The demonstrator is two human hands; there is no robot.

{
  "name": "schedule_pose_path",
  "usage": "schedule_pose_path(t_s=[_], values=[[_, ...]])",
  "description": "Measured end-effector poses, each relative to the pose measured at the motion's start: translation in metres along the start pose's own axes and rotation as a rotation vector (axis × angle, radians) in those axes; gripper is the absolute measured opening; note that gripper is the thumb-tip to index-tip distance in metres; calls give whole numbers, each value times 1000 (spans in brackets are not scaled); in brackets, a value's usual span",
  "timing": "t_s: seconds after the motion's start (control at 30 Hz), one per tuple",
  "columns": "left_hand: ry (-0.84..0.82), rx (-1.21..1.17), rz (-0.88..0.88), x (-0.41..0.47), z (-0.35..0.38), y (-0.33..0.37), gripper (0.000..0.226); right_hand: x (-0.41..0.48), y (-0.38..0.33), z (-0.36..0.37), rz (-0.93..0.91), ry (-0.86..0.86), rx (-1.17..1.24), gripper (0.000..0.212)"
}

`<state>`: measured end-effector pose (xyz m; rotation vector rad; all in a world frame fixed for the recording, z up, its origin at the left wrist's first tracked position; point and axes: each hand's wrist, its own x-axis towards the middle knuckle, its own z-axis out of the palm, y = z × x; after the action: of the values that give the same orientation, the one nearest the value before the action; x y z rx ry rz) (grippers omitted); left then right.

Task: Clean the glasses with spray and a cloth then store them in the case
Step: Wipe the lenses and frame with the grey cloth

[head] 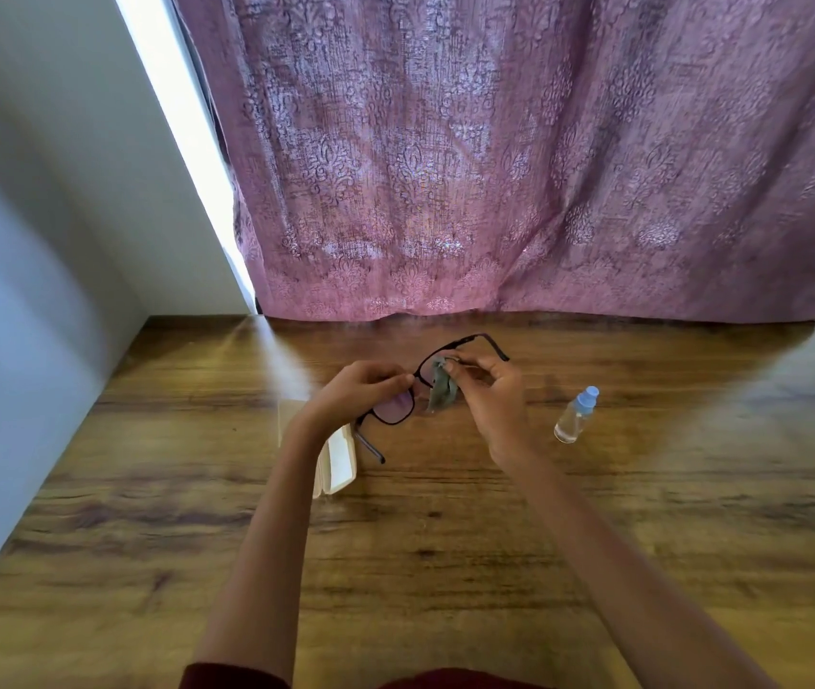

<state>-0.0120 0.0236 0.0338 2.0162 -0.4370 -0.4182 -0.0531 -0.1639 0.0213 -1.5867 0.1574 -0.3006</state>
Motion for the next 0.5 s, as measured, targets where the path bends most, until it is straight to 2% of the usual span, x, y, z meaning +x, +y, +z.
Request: schedule_pose_path(t_s=[0.17, 0.33, 0.5], values=[[91, 2, 20, -1, 5, 5, 20, -6, 0, -1, -286, 80, -334, 21], [143, 40, 24, -3, 5, 11, 22, -10, 5, -2, -619, 69, -603, 16], [159, 98, 6, -4, 7, 14, 27, -13, 6, 3, -686, -19, -711, 15]])
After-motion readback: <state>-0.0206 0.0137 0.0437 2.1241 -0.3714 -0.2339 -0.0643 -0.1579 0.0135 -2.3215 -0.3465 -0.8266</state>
